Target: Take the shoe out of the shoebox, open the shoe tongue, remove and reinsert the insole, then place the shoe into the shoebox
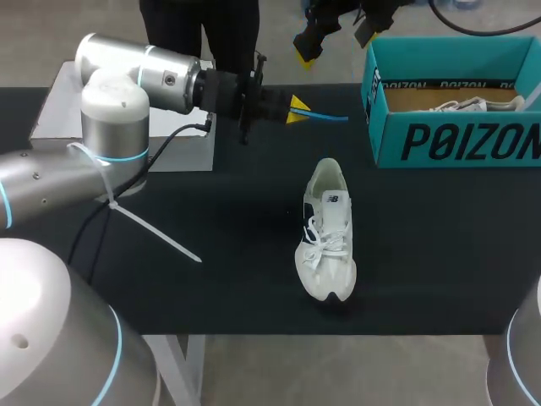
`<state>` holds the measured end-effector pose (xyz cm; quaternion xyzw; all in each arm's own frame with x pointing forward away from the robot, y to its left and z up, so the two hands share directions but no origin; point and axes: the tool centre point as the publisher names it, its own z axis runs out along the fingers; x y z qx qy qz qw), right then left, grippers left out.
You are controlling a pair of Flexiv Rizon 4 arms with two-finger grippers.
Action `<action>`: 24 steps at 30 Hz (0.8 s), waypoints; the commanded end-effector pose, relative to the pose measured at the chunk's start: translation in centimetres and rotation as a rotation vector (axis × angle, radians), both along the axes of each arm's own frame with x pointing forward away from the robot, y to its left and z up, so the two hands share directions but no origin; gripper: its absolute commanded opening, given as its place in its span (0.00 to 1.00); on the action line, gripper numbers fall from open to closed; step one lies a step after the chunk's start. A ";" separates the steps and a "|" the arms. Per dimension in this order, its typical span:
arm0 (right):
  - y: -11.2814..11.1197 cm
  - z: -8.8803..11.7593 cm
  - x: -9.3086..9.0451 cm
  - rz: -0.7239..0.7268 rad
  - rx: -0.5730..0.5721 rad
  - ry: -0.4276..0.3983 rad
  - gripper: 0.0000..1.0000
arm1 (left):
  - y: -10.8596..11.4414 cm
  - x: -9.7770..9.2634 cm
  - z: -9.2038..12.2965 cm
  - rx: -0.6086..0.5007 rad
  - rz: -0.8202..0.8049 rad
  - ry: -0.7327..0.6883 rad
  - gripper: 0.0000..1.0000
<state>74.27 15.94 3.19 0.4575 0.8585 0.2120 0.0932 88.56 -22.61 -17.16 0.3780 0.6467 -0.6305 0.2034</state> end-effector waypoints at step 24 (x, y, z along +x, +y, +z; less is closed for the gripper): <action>0.1 0.0 0.1 -0.001 -0.001 0.002 1.00 | 0.6 -1.5 -1.0 -0.179 -0.025 -1.085 0.00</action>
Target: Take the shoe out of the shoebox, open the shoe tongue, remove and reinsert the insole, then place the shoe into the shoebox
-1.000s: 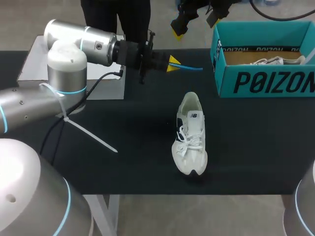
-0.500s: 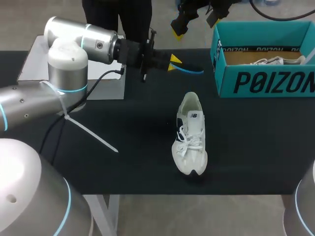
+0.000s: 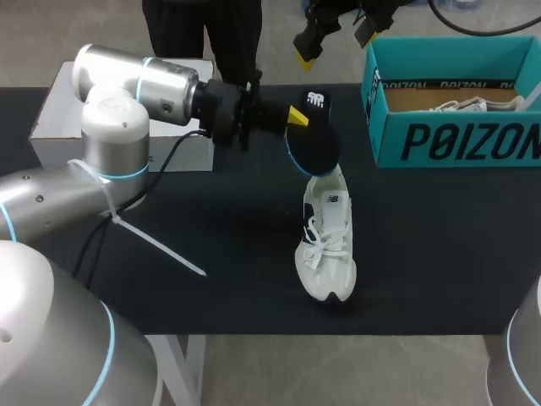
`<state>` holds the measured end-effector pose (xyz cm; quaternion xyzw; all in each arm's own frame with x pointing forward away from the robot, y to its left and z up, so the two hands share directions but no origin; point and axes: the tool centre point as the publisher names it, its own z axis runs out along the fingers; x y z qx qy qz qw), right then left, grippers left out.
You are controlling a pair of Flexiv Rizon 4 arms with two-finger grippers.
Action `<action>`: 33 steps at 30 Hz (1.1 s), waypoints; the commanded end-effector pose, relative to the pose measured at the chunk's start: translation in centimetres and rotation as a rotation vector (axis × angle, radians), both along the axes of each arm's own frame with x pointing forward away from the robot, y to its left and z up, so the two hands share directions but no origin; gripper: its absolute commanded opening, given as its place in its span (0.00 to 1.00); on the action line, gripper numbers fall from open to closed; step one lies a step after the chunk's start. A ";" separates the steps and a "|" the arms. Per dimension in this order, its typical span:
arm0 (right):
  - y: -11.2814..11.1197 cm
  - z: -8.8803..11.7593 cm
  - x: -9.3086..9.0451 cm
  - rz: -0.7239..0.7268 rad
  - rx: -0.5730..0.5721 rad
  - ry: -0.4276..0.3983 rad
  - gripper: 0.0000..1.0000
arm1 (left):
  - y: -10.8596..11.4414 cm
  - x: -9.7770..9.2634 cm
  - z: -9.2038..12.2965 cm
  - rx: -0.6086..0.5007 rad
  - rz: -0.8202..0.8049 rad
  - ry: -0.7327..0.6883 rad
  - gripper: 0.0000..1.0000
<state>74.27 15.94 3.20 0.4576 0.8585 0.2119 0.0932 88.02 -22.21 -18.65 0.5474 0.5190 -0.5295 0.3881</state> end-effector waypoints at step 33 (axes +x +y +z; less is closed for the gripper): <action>0.1 0.0 0.1 -0.001 0.000 0.002 1.00 | 1.3 1.8 0.5 -0.065 0.095 -0.696 0.00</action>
